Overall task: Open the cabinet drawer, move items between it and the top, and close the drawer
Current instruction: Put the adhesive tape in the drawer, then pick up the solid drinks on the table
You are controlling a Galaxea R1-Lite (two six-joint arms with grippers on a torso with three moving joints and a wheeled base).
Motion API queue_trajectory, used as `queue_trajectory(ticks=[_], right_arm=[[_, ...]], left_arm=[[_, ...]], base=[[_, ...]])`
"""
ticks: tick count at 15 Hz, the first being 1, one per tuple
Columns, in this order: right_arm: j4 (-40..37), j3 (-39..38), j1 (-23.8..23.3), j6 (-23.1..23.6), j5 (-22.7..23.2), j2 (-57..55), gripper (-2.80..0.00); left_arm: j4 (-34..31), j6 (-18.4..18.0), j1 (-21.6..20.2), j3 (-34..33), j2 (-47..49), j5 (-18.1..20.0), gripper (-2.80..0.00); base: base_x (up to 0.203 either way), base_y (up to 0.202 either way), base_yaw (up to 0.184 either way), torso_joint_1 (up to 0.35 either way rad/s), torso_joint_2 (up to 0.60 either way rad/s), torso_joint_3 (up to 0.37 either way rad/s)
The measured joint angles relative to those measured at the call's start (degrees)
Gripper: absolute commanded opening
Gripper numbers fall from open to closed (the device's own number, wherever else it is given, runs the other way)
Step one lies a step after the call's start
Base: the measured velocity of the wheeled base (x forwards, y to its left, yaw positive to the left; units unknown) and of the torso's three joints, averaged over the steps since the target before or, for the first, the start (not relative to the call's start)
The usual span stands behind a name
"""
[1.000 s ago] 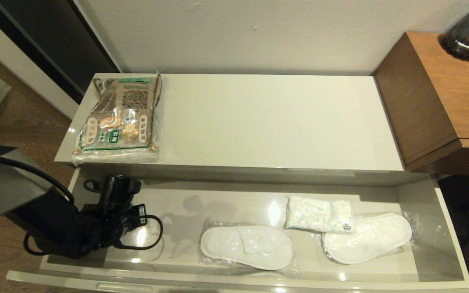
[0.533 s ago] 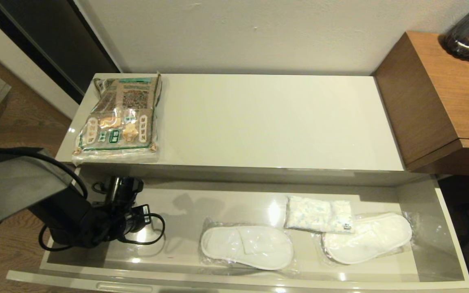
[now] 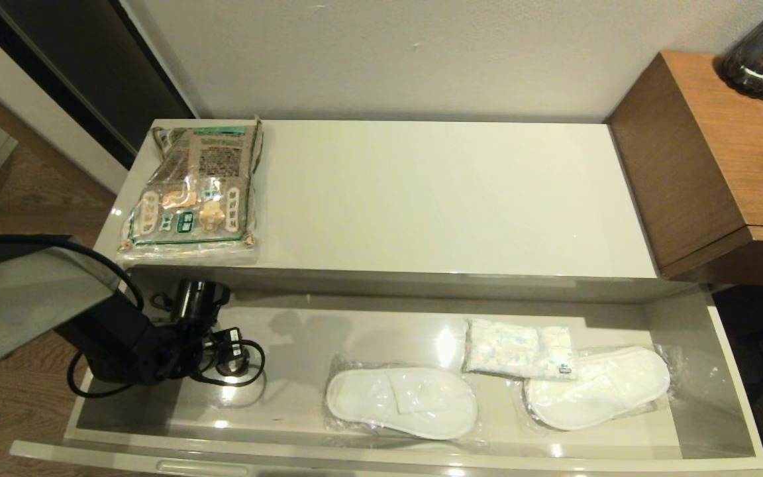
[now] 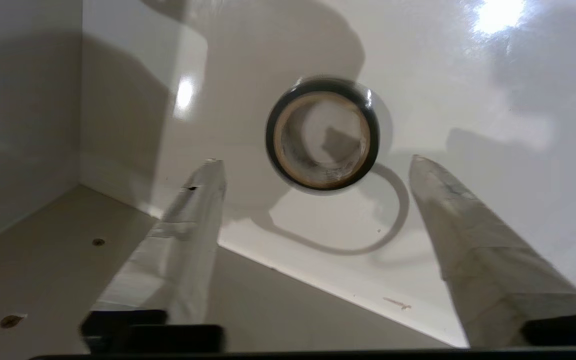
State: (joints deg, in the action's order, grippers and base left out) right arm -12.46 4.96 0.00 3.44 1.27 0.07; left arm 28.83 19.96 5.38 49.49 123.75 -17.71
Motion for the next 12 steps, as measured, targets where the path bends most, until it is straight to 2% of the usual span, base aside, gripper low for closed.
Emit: queue_trajectory(ticks=[5, 8, 9, 12], right_arm=[[-0.02, 0.0, 0.0, -0.05, 0.02, 0.0, -2.8], [-0.02, -0.04, 0.0, -0.05, 0.02, 0.0, -2.8], [0.0, -0.04, 0.0, -0.02, 0.0, 0.0, -2.8], [0.06, -0.04, 0.0, -0.05, 0.02, 0.0, -2.8]], left_arm=[[-3.97, -0.09, 0.07, -2.42, -7.38, 1.27, 0.0], [-11.6, -0.35, 0.13, -3.39, -18.27, 3.82, 0.0], [-15.04, -0.54, 0.21, -3.25, -22.9, 5.03, -2.8], [-29.03, -3.91, 0.68, 1.09, -36.63, 7.96, -2.8]], base=[[0.0, 0.0, 0.0, 0.0, 0.0, 0.0], [0.0, 0.0, 0.0, 0.0, 0.0, 0.0], [0.0, 0.0, 0.0, 0.0, 0.0, 0.0], [0.0, 0.0, 0.0, 0.0, 0.0, 0.0]])
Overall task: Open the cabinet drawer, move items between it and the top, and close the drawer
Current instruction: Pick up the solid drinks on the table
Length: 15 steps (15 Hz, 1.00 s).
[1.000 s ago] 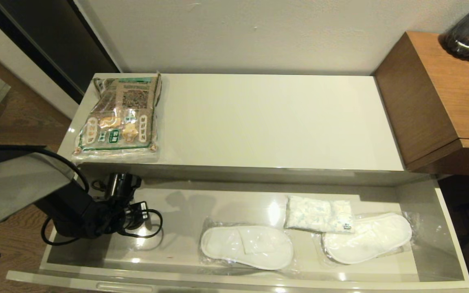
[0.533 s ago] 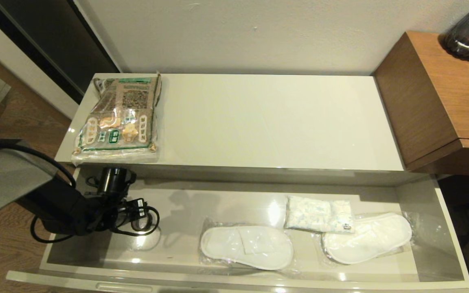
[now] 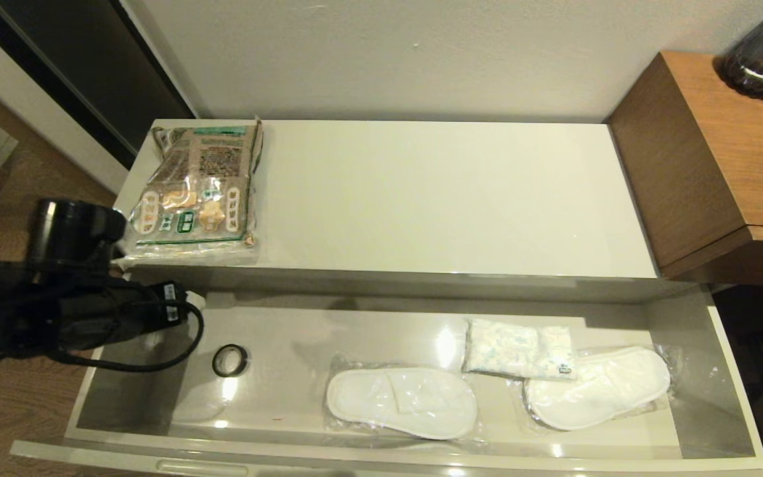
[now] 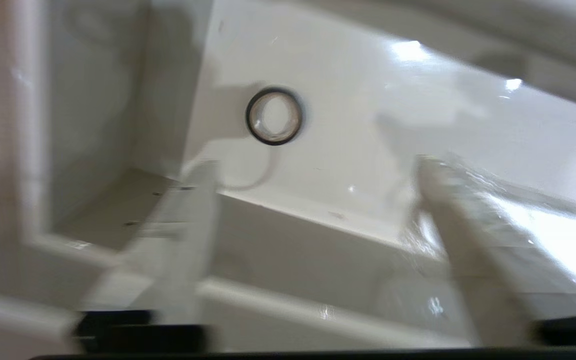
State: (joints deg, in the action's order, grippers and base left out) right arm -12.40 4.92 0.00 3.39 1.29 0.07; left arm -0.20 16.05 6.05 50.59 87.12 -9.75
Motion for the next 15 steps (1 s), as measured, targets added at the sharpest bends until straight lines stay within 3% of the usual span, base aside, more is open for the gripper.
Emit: queue_trajectory(ticks=[3, 6, 11, 15], right_arm=[[-0.05, 0.0, 0.0, 0.02, 0.0, 0.0, -2.8], [-0.02, 0.0, 0.0, 0.0, 0.02, 0.0, -2.8], [-0.02, 0.01, 0.0, 0.0, -0.02, 0.0, -2.8], [-0.06, 0.02, 0.0, 0.02, -0.02, 0.0, -2.8]], left_arm=[[-11.93, -6.66, 2.74, 7.58, -6.44, -0.81, -2.8], [-13.29, -11.93, 5.24, 11.49, -5.94, -4.54, -2.8], [-13.38, -12.5, 6.52, 14.93, -2.09, -6.74, -2.8], [-13.36, -12.72, 11.78, 15.75, 4.38, -16.34, -2.8]], base=[[0.0, 0.0, 0.0, 0.0, 0.0, 0.0], [0.0, 0.0, 0.0, 0.0, 0.0, 0.0], [0.0, 0.0, 0.0, 0.0, 0.0, 0.0], [0.0, 0.0, 0.0, 0.0, 0.0, 0.0]])
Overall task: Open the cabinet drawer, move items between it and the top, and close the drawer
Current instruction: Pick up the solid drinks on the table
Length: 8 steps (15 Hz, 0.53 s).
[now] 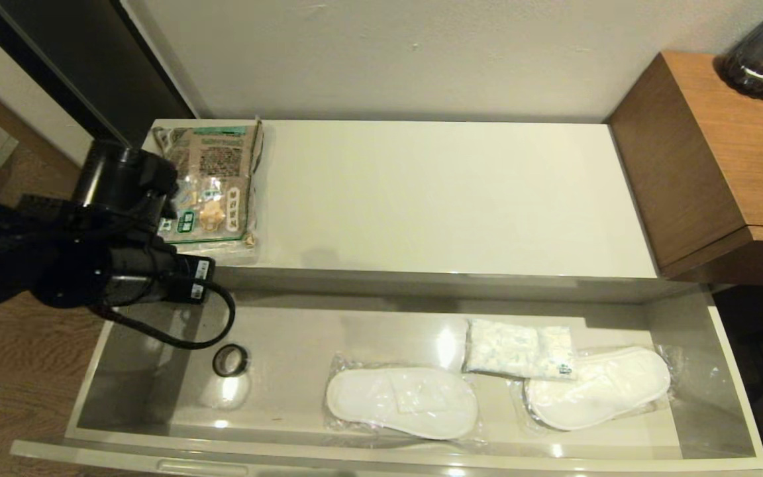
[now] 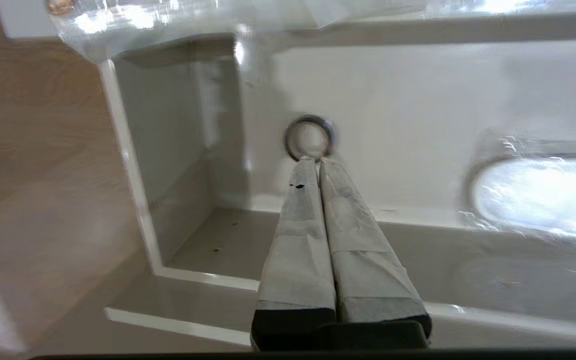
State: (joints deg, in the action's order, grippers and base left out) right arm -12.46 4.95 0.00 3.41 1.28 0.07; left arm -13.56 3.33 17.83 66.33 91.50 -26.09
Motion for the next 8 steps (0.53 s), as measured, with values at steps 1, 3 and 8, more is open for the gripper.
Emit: queue_trajectory(ticks=[1, 3, 8], right_arm=[[0.04, 0.0, -0.01, -0.01, 0.03, 0.0, -2.8], [0.06, 0.0, 0.0, -0.02, 0.02, 0.0, -2.8], [0.01, 0.0, 0.0, -0.02, 0.02, 0.0, -2.8]], left_arm=[[-0.11, 0.0, 1.22, 1.84, 2.0, -2.68, -2.8], [-0.41, -0.12, 3.2, 5.79, 5.99, -6.27, 0.0], [-0.39, -2.48, 5.17, 18.33, 16.08, -13.06, 0.0]], base=[[0.0, 0.0, 0.0, 0.0, 0.0, 0.0], [0.0, 0.0, 0.0, 0.0, 0.0, 0.0], [0.0, 0.0, 0.0, 0.0, 0.0, 0.0]])
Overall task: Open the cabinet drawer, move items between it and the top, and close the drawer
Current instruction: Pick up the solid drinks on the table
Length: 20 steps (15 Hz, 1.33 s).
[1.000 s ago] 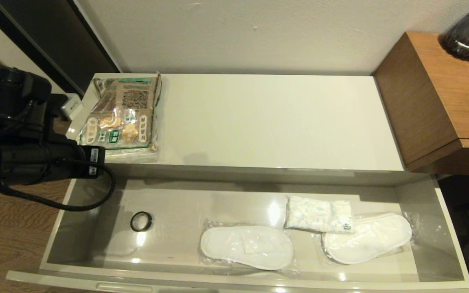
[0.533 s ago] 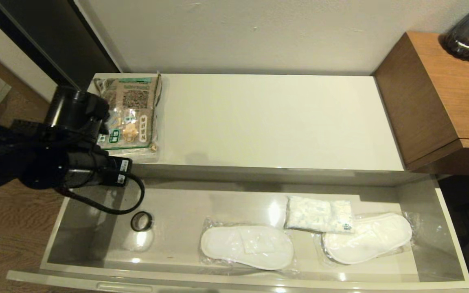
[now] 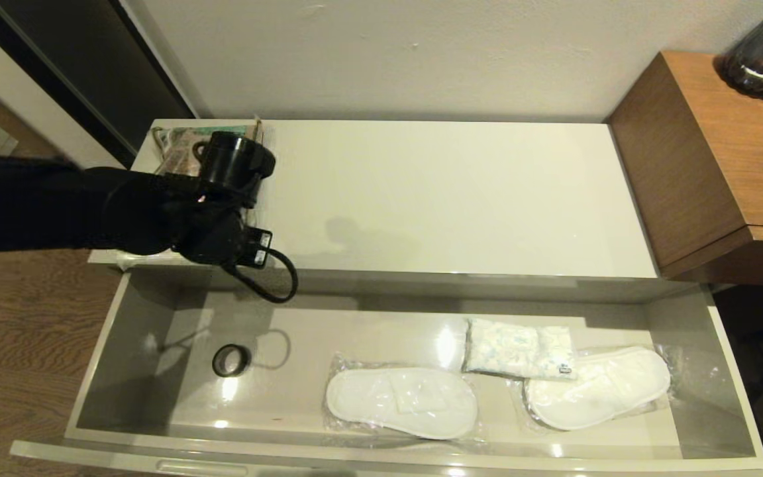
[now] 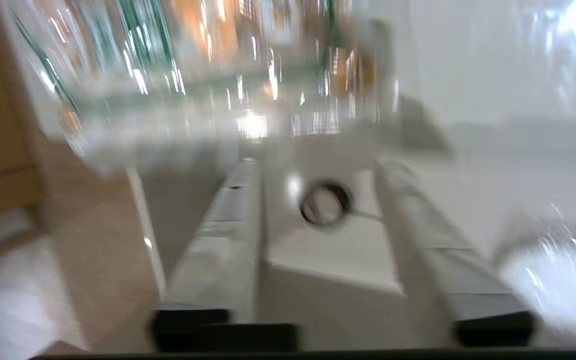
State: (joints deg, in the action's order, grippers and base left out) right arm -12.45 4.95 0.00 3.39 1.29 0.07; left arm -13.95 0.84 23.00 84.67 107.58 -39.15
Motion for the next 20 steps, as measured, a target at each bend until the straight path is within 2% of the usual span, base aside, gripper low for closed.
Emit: queue_trajectory(ticks=[3, 5, 6, 9, 10, 13, 17, 20], right_arm=[[0.02, 0.0, 0.0, 0.01, 0.0, 0.0, -2.8], [0.0, -0.02, 0.0, 0.0, 0.0, 0.0, -2.8], [0.02, -0.02, 0.0, 0.05, 0.0, 0.0, -2.8], [0.03, -0.02, 0.0, 0.05, 0.0, 0.0, -2.8], [0.02, -0.02, 0.0, 0.06, 0.02, 0.0, -2.8], [0.05, -0.02, 0.0, -0.01, -0.01, 0.0, -2.8], [-0.04, 0.04, 0.0, 0.0, 0.0, 0.0, -2.8], [0.02, 0.01, 0.0, 0.0, 0.0, 0.0, -2.8]], left_arm=[[-0.22, -5.11, 0.37, 10.13, 5.78, -3.66, 0.0], [-0.35, -6.17, 0.42, 12.44, 7.9, -4.23, 0.0], [-0.3, -7.45, 0.46, 13.78, 8.97, -5.92, 0.0], [-0.22, -13.22, 0.9, 20.61, 13.52, -14.63, 0.0], [-0.24, -13.99, 1.0, 21.72, 14.64, -15.95, 0.0], [-0.07, -14.92, 1.06, 24.55, 17.22, -18.15, 0.0], [1.72, -15.28, 0.93, 25.54, 19.72, -18.73, 0.0], [2.06, -15.14, -0.98, 25.65, 20.78, -20.89, 0.0]], base=[[0.0, 0.0, 0.0, 0.0, 0.0, 0.0], [0.0, 0.0, 0.0, 0.0, 0.0, 0.0], [0.0, 0.0, 0.0, 0.0, 0.0, 0.0], [0.0, 0.0, 0.0, 0.0, 0.0, 0.0], [0.0, 0.0, 0.0, 0.0, 0.0, 0.0], [0.0, 0.0, 0.0, 0.0, 0.0, 0.0], [0.0, 0.0, 0.0, 0.0, 0.0, 0.0], [0.0, 0.0, 0.0, 0.0, 0.0, 0.0]])
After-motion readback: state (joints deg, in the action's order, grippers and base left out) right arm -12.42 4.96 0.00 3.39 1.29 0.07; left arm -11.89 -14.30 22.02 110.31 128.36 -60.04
